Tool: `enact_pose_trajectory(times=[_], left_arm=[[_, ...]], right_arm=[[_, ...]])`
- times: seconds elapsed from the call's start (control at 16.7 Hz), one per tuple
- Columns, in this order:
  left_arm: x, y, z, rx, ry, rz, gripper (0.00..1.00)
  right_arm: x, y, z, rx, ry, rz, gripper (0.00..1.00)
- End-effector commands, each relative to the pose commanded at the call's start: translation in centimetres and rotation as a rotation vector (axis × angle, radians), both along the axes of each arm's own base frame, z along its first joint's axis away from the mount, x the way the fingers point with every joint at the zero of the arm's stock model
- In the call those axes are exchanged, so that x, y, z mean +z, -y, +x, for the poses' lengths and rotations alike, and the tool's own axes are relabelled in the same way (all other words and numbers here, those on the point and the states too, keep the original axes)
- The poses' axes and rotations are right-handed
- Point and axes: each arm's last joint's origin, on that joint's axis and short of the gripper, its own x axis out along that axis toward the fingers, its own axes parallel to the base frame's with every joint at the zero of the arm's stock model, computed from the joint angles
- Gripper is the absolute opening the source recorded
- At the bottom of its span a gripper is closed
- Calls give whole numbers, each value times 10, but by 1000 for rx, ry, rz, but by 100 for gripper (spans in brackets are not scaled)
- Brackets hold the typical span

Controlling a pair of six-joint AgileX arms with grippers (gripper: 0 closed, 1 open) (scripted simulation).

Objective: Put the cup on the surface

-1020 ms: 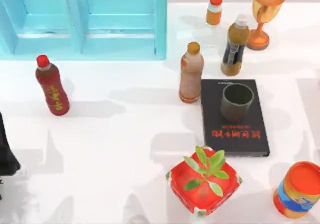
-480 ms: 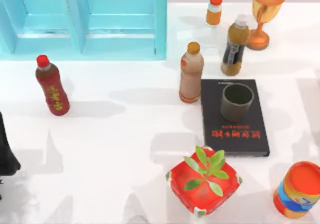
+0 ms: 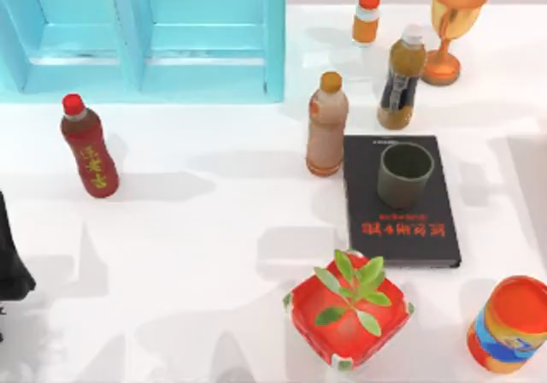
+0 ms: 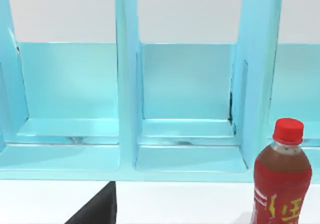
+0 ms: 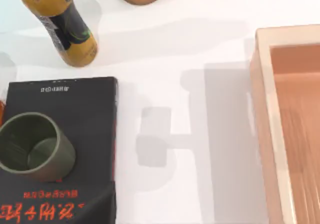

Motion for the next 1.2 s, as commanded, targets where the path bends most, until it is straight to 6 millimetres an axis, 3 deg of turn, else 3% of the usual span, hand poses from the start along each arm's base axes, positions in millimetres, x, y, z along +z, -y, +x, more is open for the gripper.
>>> enact_pose_trajectory(times=[0.18, 0.3, 0.6, 0.9, 1.2], left_arm=[[0, 0, 0, 0, 0, 0, 100], [0, 0, 0, 0, 0, 0, 100], [0, 0, 0, 0, 0, 0, 100], [0, 0, 0, 0, 0, 0, 100], [0, 0, 0, 0, 0, 0, 100]], right_arm=[[25, -21, 51, 16, -163, 40, 100], [27, -40, 87, 27, -282, 52, 100], [-10, -96, 159, 45, -592, 9, 100], [-52, -135, 187, 56, -784, -71, 100], [-56, -140, 189, 58, -802, -81, 100]])
